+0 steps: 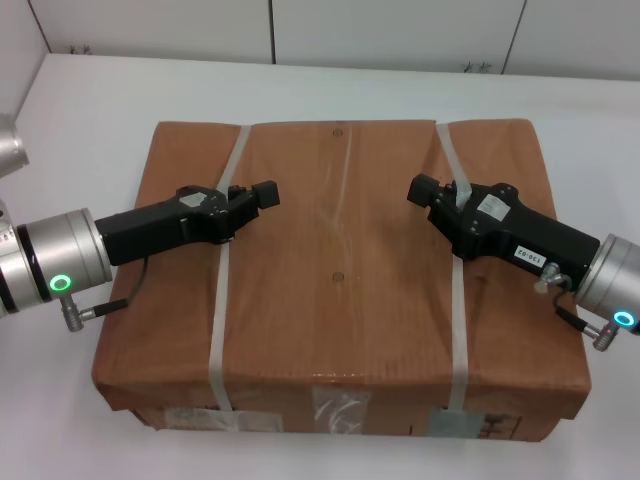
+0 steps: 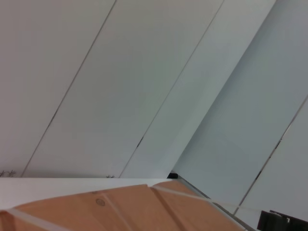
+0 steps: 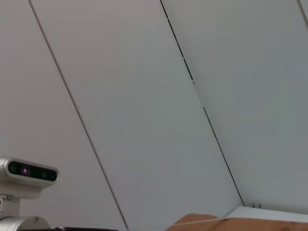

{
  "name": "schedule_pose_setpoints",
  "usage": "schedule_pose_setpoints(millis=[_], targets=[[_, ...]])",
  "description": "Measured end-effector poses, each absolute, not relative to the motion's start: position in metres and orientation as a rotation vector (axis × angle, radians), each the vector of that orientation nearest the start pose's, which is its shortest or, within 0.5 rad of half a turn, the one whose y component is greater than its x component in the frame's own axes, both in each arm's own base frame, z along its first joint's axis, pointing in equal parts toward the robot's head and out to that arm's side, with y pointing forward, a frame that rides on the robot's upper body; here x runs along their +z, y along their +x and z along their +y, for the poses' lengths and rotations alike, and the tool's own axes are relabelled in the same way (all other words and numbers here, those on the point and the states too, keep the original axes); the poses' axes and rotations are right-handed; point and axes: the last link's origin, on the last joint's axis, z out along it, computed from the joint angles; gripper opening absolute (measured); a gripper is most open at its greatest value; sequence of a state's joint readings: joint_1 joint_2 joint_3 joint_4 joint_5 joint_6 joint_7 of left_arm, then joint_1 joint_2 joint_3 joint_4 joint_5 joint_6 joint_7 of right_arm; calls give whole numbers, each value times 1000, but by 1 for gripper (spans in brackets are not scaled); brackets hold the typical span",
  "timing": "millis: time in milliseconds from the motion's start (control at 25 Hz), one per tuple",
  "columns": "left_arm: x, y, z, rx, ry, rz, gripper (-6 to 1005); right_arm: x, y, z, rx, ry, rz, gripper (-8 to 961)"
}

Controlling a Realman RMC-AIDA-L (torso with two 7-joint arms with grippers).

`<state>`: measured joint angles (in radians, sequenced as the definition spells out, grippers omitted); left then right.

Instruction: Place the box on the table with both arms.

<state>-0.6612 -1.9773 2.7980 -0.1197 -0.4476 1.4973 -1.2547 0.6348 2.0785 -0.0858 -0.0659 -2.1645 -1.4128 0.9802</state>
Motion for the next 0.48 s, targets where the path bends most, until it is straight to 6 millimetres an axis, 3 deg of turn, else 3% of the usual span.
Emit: schedule_pose_setpoints(millis=[480], targets=[[-23, -275, 332, -1041, -2465, -1021, 0, -64, 251, 325, 1088, -2411, 774, 49]])
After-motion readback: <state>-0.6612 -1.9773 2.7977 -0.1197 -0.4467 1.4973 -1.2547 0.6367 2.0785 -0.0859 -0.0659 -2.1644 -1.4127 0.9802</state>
